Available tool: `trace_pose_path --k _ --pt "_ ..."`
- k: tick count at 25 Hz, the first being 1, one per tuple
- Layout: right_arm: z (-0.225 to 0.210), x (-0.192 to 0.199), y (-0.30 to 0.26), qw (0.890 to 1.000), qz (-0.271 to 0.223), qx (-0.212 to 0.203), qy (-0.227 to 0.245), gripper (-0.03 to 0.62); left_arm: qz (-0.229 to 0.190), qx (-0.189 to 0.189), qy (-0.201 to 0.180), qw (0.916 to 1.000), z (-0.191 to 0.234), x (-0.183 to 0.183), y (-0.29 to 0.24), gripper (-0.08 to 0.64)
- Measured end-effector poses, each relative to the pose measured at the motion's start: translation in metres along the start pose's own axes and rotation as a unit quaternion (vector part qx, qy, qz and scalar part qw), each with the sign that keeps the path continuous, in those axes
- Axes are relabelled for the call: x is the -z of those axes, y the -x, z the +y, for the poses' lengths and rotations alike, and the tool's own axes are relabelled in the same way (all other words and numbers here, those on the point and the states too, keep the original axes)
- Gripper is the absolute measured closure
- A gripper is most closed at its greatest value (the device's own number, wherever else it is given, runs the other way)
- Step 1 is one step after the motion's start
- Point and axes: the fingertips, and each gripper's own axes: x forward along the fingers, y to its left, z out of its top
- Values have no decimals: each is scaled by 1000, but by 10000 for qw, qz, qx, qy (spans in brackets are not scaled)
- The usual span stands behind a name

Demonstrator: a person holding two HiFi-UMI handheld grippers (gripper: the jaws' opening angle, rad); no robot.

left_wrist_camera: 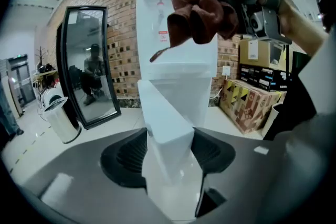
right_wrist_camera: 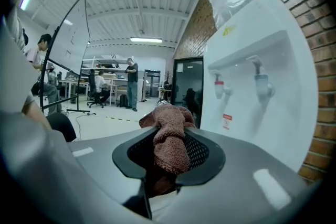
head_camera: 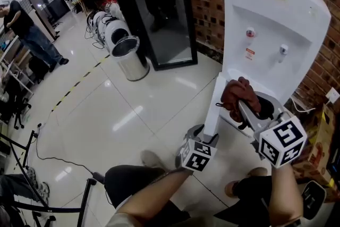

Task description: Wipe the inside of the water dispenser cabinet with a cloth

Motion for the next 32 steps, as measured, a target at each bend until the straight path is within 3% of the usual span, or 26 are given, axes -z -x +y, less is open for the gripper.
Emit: trace_pose_path --k 5,11,17,20,24,32 --pt "16 -22 -23 9994 -296 -148 -61 469 775 -19 -641 9949 54 25 8 315" --pt "3 -31 -53 9984 -421 169 -327 469 1085 79 -1520 9824 127 23 7 321" --pt "-20 -2 -92 9919 -283 459 -1149 469 1408 553 -1840 9712 166 23 -7 330" --pt "-5 9 -124 9919 -146 290 -1224 469 1055 858 -1816 9739 171 25 -10 334" --pt "40 20 -174 9964 212 -277 -774 469 654 1085 -1701 9773 168 19 -7 336" --pt "119 49 -228 9898 855 -1131 105 469 494 1299 -1335 9813 182 17 -5 353"
